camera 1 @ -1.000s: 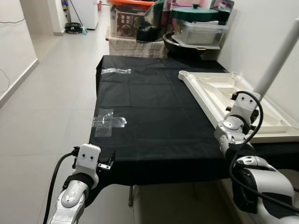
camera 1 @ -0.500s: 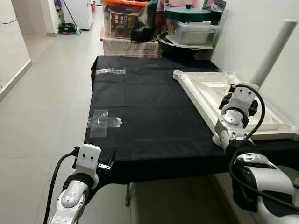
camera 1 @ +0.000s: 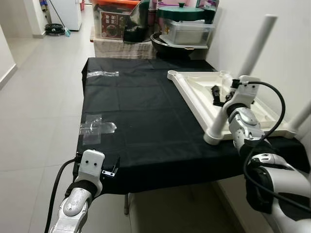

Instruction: Building children table

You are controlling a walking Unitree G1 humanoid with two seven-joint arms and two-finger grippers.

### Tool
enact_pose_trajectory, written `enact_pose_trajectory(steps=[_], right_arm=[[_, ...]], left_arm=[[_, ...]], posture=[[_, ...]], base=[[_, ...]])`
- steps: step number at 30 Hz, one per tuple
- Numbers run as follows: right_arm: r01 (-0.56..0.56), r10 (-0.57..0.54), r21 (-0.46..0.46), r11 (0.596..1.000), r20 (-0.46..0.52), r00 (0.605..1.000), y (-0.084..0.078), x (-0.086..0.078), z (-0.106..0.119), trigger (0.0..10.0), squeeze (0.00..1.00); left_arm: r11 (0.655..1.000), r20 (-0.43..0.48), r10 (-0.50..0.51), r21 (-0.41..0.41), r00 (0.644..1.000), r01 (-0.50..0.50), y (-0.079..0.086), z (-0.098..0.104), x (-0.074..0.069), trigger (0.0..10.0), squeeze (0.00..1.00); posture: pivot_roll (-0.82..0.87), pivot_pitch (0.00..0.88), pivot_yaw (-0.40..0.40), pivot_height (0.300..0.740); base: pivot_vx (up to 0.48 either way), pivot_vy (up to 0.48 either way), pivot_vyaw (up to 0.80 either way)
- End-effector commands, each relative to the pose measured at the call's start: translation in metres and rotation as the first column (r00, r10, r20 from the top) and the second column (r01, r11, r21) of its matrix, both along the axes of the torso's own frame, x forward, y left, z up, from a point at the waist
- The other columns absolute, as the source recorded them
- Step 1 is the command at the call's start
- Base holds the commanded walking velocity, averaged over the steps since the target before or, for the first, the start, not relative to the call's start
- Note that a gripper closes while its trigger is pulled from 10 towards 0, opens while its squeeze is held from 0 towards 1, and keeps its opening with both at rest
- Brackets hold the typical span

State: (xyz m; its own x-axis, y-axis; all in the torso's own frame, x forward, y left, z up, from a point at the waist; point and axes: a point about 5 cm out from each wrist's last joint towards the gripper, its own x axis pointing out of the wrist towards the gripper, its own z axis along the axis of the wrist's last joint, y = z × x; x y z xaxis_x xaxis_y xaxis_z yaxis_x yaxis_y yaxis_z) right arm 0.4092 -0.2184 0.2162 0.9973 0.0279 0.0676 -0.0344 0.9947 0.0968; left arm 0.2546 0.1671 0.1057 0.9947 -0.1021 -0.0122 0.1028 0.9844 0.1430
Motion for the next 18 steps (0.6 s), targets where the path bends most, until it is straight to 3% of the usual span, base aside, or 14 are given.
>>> enact_pose_trajectory(steps=[1,2,3,5,6,8,9,11,12,15,18], right_arm=[[-0.205,0.206,0.013,0.979,-0.045,0.978,0.026,0.002,-0.008,10.0,0.00],[-0.205,0.206,0.013,0.979,-0.045,0.978,0.026,0.002,-0.008,10.0,0.00],[-0.283,0.282,-0.007,0.959,-0.063,0.957,0.034,0.001,-0.012,10.0,0.00],[-0.437,0.426,-0.066,0.897,-0.129,0.895,0.053,-0.003,-0.026,10.0,0.00],[-0.437,0.426,-0.066,0.897,-0.129,0.895,0.053,-0.003,-0.026,10.0,0.00],[-0.528,0.507,-0.103,0.843,-0.176,0.844,0.065,-0.007,-0.034,10.0,0.00],[-0.528,0.507,-0.103,0.843,-0.176,0.844,0.065,-0.007,-0.034,10.0,0.00],[-0.622,0.598,-0.111,0.775,-0.190,0.779,0.086,-0.009,-0.037,10.0,0.00],[-0.622,0.598,-0.111,0.775,-0.190,0.779,0.086,-0.009,-0.037,10.0,0.00],[-0.703,0.683,-0.105,0.703,-0.175,0.709,0.105,-0.012,-0.035,10.0,0.00],[-0.735,0.716,-0.113,0.668,-0.171,0.677,0.110,-0.015,-0.037,10.0,0.00]], left_arm=[[1.000,-0.002,-0.004,0.012,1.000,0.004,0.000,0.000,-0.001,10.0,0.00],[1.000,-0.002,-0.004,0.012,1.000,0.004,0.000,0.000,-0.001,10.0,0.00],[1.000,-0.001,-0.003,0.013,1.000,0.003,0.001,0.001,-0.001,10.0,0.00],[1.000,0.000,-0.003,0.016,1.000,0.003,0.001,0.001,-0.001,10.0,0.00],[1.000,0.000,-0.003,0.016,1.000,0.003,0.001,0.001,-0.001,10.0,0.00],[1.000,0.003,-0.003,0.017,1.000,0.003,0.000,0.002,-0.001,10.0,0.00],[1.000,0.003,-0.003,0.017,1.000,0.003,0.000,0.002,-0.001,10.0,0.00],[1.000,0.007,0.006,0.017,1.000,-0.006,0.001,0.002,-0.001,10.0,0.00],[1.000,0.007,0.006,0.017,1.000,-0.006,0.001,0.002,-0.001,10.0,0.00],[1.000,0.007,0.018,0.018,1.000,-0.018,0.004,0.002,-0.003,10.0,0.00],[1.000,0.004,0.023,0.019,1.000,-0.023,0.005,0.001,-0.006,10.0,0.00]], posture=[[0.09,0.000,-0.138,0.740],[0.09,0.000,-0.138,0.740],[0.10,0.000,-0.139,0.740],[0.11,0.000,-0.142,0.740],[0.11,0.000,-0.142,0.740],[0.11,0.000,-0.150,0.740],[0.11,0.000,-0.150,0.740],[0.13,0.000,-0.167,0.740],[0.13,0.000,-0.167,0.740],[0.14,0.000,-0.172,0.740],[0.14,0.000,-0.174,0.740]], base=[[0.000,0.000,0.00],[0.000,0.000,0.00],[0.000,0.000,0.00],[0.000,0.000,0.00],[0.000,0.000,0.00],[0.000,0.000,0.00],[0.000,0.000,0.00],[0.000,0.000,0.00],[0.000,0.000,0.00],[0.000,0.000,0.00],[0.000,0.000,0.00]])
